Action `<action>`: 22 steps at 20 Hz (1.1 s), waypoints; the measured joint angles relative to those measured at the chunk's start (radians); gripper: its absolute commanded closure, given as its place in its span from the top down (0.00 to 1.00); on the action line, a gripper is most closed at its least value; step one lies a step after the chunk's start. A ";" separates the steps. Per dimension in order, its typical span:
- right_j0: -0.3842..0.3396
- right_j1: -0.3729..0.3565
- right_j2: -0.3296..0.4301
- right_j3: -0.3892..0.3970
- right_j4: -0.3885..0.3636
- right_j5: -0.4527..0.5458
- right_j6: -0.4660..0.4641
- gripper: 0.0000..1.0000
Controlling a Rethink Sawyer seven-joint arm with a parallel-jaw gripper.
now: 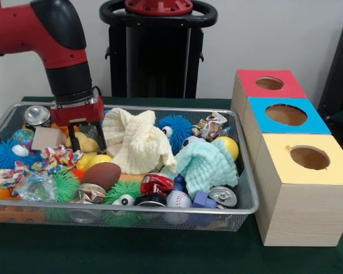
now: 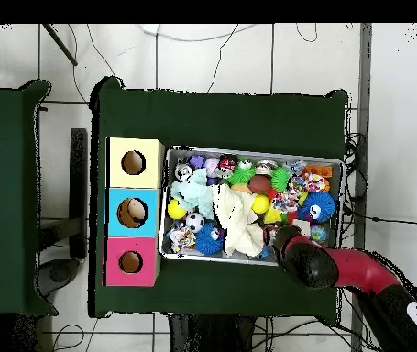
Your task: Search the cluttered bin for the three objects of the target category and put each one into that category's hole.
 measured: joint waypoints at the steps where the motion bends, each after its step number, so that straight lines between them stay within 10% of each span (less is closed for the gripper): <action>1: -0.005 0.001 -0.001 0.000 -0.001 0.000 0.000 1.00; 22: -0.065 0.043 -0.013 0.003 -0.023 -0.012 0.000 1.00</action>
